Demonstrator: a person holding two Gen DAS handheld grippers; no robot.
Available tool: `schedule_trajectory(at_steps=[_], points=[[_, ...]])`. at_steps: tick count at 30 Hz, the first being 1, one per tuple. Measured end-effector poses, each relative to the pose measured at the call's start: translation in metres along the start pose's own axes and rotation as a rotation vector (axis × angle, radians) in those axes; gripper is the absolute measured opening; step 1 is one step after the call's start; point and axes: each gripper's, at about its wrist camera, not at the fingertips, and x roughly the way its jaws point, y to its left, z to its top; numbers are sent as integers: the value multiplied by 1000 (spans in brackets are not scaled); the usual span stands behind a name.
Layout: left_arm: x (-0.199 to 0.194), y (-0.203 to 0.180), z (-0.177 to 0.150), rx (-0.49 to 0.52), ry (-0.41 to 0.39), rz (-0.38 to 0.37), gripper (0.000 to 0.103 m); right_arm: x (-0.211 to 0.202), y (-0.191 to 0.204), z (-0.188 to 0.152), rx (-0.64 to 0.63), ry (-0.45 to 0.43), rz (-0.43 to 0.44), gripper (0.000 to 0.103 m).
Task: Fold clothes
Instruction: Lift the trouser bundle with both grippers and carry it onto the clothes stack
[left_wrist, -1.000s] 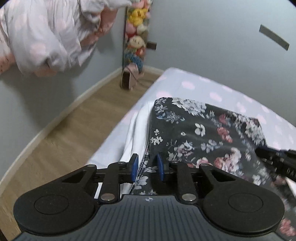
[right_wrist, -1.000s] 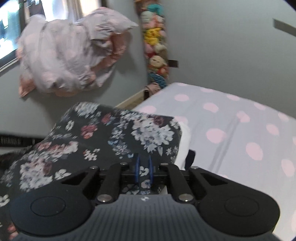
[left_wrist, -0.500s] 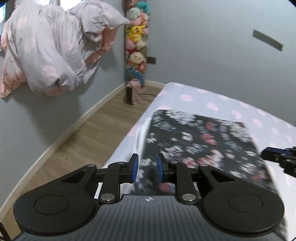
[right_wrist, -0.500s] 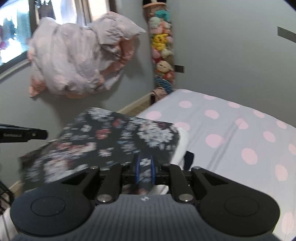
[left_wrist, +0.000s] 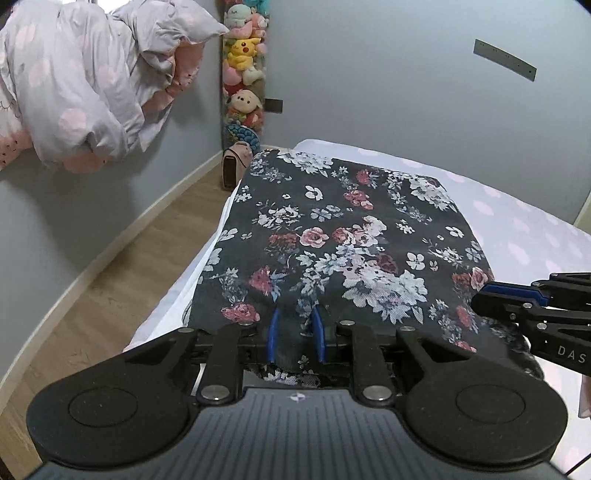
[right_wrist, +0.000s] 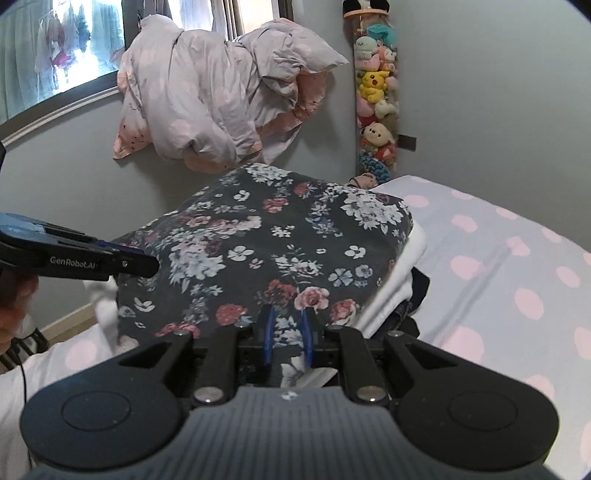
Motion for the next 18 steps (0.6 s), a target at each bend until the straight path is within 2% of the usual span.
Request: schedule_trajectory(at_steps=[4, 9, 11, 15, 16, 18], points=[[-15, -4, -5, 10, -36, 34, 24, -6, -4, 1, 67, -25, -9, 17], [-43, -8, -20, -73, -91, 64, 25, -40, -2, -9, 97, -111, -41, 26], [-56, -15, -27, -102, -126, 103, 27, -55, 1, -15, 98, -142, -61, 33], [-76, -34, -42, -97, -174, 181, 28, -78, 9, -24, 118, -180, -84, 38], [-80, -39, -46, -91, -180, 200, 29, -82, 11, -26, 121, -182, -93, 38], [-87, -48, -55, -94, -192, 251, 42, -91, 16, -31, 128, -186, -103, 38]])
